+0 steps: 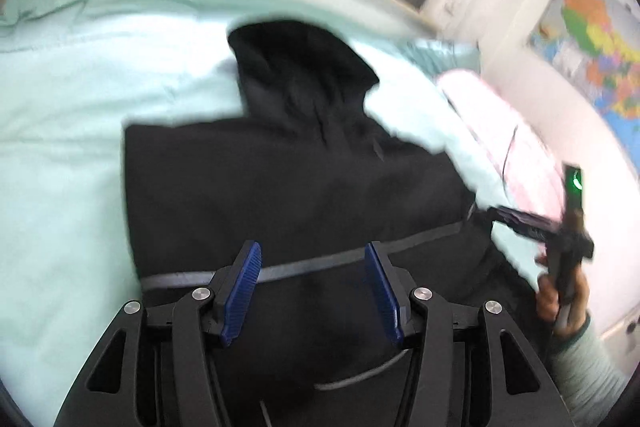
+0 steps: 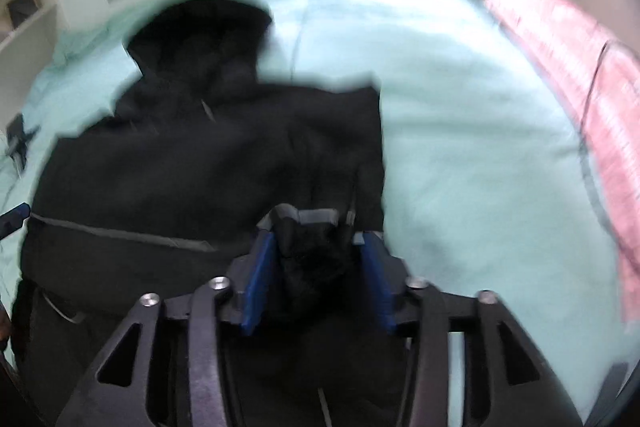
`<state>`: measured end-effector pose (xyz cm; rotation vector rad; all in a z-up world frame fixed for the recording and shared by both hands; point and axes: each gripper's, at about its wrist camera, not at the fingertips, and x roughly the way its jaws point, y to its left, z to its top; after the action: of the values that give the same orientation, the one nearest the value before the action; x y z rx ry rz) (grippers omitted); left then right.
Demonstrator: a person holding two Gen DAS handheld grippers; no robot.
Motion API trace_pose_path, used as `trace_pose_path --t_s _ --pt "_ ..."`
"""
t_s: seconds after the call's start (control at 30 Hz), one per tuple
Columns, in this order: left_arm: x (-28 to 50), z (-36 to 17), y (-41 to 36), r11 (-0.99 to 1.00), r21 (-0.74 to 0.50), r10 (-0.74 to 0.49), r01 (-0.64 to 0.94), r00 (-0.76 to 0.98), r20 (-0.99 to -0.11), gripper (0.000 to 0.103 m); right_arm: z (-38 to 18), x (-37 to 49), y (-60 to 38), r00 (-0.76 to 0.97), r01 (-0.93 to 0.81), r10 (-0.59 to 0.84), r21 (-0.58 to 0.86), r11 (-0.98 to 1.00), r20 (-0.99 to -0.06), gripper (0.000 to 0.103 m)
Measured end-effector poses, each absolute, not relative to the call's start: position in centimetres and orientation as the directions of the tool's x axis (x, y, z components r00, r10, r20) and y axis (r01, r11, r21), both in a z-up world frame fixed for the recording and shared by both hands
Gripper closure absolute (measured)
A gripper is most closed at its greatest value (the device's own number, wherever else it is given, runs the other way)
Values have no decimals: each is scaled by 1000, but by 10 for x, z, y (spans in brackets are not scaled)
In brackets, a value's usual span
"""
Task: Fold large clothes
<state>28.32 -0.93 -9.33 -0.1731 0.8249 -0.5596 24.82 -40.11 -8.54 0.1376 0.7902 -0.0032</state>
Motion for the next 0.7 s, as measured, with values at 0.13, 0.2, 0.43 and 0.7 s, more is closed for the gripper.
trace_pose_path --t_s 0.13,0.2,0.43,0.7 --pt "319 -92 -9 873 -352 -486 338 542 -686 47 -51 273 -347 718 -40 98 100 994 -689 32" --pt "339 -109 -12 890 -357 -455 284 513 -728 47 -57 298 -316 679 -105 159 119 987 -717 32" --pt "354 -152 -13 922 -298 -386 248 508 -770 48 -155 372 -269 454 -108 110 68 992 -884 34" --pt "337 -138 -18 933 -219 -348 288 554 -756 48 -125 334 -286 539 -124 116 58 991 -834 37"
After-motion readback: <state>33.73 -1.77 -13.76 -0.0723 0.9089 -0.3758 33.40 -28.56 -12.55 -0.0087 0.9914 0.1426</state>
